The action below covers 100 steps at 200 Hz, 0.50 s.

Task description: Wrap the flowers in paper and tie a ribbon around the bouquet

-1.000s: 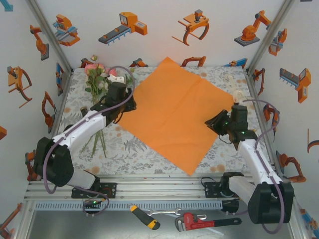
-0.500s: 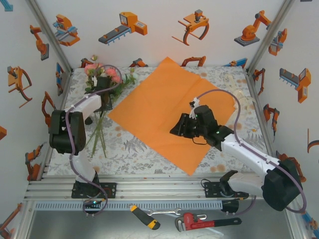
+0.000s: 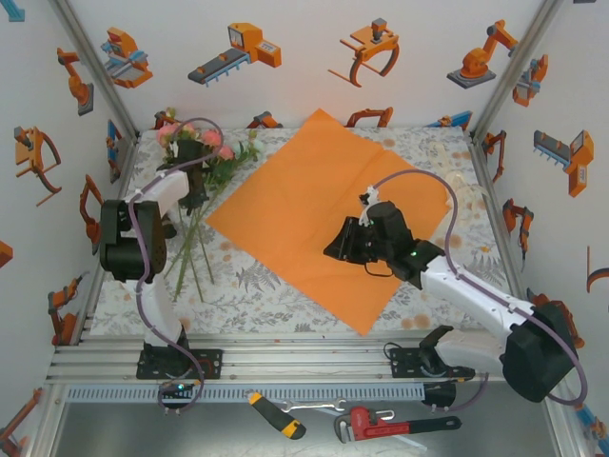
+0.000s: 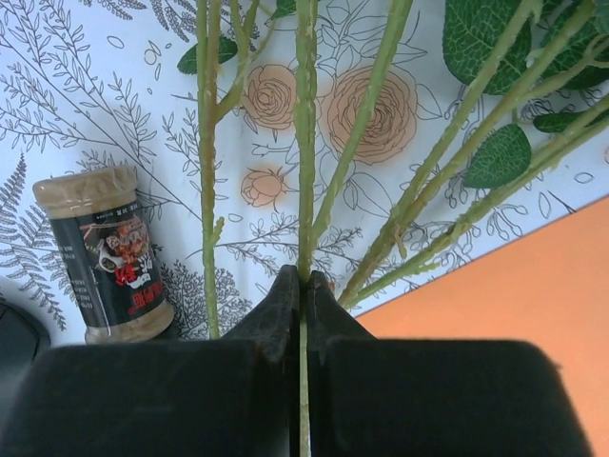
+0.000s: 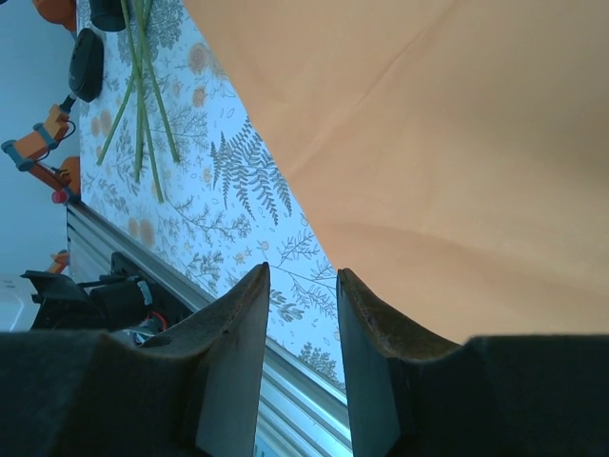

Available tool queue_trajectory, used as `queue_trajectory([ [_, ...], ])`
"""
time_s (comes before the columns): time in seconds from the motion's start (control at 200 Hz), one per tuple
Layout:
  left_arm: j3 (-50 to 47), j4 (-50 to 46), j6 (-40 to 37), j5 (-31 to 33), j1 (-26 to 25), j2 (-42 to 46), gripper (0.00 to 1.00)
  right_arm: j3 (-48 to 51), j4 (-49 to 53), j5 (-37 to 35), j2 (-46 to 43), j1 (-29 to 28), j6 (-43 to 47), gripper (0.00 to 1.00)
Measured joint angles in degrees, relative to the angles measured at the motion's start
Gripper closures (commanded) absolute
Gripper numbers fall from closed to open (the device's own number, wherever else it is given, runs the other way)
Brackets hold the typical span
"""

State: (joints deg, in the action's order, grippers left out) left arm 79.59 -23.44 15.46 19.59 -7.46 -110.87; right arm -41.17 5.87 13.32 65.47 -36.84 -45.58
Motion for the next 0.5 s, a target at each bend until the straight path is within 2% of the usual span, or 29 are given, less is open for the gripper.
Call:
queue_trajectory([
  [0.11, -1.1, -0.3, 0.9, -3.2, 0.2, 4.8, 1.00, -0.7, 1.0, -1.0, -0.5, 0.0, 0.0, 0.64],
  [0.215, -4.2, 1.0, 3.7, -9.1, 0.1, 13.8, 1.00, -1.1, 1.2, -2.5, -1.6, 0.0, 0.0, 0.64],
  [0.325, -6.2, 4.2, 8.1, -14.8, -2.4, 22.5, 1.00, -1.9, 2.4, -5.0, -3.0, 0.0, 0.0, 0.62],
  [0.411, -6.0, 9.0, 11.4, -17.2, -8.2, 25.6, 1.00, -2.6, 3.4, -6.6, -4.1, 0.4, 0.0, 0.60],
  [0.501, -3.7, 13.8, 14.6, -19.4, -16.3, 23.3, 1.00, -3.0, 4.7, -8.5, -6.0, 1.9, 0.4, 0.58],
])
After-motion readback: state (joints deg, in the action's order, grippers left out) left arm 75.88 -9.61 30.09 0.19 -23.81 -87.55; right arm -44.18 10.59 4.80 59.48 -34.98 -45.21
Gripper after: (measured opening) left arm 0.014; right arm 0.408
